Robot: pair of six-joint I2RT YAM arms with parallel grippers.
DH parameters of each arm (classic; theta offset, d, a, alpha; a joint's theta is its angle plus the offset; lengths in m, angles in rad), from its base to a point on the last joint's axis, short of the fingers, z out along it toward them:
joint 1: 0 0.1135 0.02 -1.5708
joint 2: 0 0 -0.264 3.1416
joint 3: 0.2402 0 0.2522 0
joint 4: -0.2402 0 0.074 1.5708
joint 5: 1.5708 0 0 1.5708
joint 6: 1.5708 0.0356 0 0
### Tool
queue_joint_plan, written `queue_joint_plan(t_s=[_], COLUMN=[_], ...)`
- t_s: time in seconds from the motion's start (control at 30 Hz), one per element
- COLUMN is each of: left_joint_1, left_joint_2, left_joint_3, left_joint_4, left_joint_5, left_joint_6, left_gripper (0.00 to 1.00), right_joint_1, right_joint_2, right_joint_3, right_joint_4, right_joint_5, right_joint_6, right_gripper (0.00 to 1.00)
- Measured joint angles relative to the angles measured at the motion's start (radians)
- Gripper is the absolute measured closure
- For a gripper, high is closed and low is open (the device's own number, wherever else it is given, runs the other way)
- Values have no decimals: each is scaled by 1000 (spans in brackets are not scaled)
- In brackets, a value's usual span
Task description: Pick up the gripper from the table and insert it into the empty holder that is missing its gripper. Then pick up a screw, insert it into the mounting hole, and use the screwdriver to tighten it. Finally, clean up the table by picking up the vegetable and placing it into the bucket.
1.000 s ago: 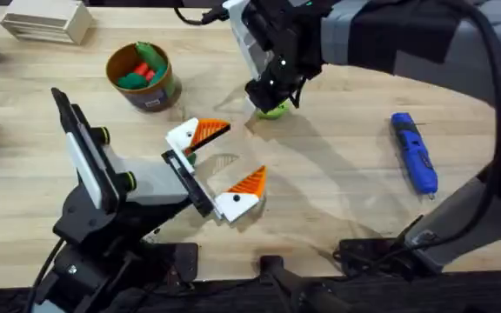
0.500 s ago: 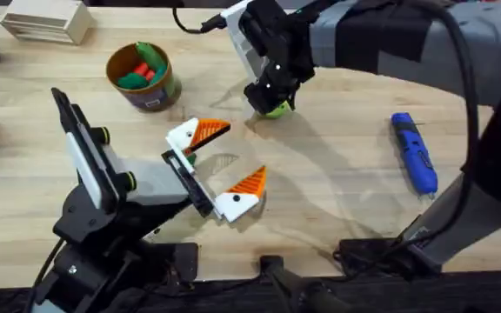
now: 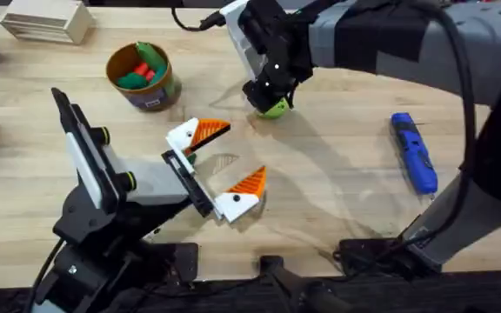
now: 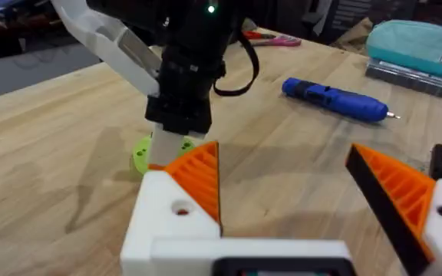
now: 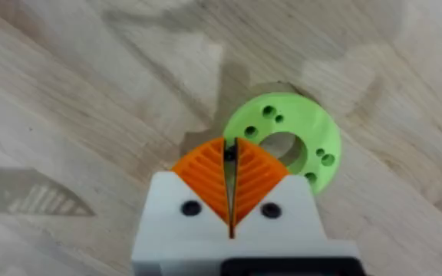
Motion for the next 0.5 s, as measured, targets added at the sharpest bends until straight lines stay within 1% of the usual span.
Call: queue_joint_plan(t_s=[0.07,0.27,0.3,0.33,0.37,0.5], left_joint_1=[0,0,0,0,0,0], left_joint_2=[0,0,0,0,0,0], left_joint_3=[0,0,0,0,0,0], left_joint_4=[0,0,0,0,0,0], left_joint_5=[0,0,0,0,0,0], left_joint_6=[0,0,0,0,0,0], left_gripper=[14,14,13,14,14,14], right_joint_1=[-2,-2,-2,-3,-2,3], right_joint_2=[0,0,-6,-40,-114,-207], right_joint_3=[0,8,23,34,59,115], right_joint_4=[1,-19,-60,-117,-171,-228], right_joint_5=[1,1,3,4,-4,-10], right_joint_6=[-4,-4,-4,-4,-4,-3], right_gripper=[992,993,994,994,994,994])
